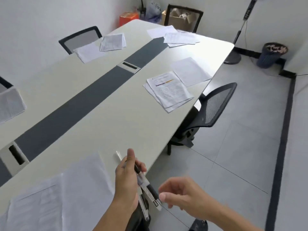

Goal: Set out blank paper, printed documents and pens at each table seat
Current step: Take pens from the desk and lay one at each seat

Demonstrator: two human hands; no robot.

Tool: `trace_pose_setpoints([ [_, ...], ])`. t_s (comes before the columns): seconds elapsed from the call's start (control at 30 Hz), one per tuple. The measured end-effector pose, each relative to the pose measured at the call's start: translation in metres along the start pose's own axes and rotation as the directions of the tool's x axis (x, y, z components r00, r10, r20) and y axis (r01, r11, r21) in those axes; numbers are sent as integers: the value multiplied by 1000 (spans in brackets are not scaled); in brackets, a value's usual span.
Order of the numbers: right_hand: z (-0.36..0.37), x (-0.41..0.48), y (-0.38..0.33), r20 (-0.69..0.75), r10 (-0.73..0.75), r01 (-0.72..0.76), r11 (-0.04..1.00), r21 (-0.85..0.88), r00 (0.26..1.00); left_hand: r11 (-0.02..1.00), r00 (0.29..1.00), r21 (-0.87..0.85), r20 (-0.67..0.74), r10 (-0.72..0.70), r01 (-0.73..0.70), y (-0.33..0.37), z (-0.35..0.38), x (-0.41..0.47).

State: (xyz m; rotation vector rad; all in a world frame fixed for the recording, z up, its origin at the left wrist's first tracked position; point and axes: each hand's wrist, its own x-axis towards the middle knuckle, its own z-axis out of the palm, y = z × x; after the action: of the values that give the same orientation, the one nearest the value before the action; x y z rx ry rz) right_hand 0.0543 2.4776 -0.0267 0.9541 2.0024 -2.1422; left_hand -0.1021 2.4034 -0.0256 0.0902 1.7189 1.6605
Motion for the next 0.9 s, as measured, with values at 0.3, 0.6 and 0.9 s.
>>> trace_pose_setpoints([
  [0.3,-147,-82,53,-137,14,-2,996,87,990,993,968,107,241,-65,40,-39,180,-35],
  [0.6,-235,-84,71,-288,28,5,994,113,957,966,916,256,382,-125,25,-33,258,-11],
  [0.9,-375,-50,76,-573,97,-4,987,161,814,960,898,276,411,-159,44,-22,360,88],
])
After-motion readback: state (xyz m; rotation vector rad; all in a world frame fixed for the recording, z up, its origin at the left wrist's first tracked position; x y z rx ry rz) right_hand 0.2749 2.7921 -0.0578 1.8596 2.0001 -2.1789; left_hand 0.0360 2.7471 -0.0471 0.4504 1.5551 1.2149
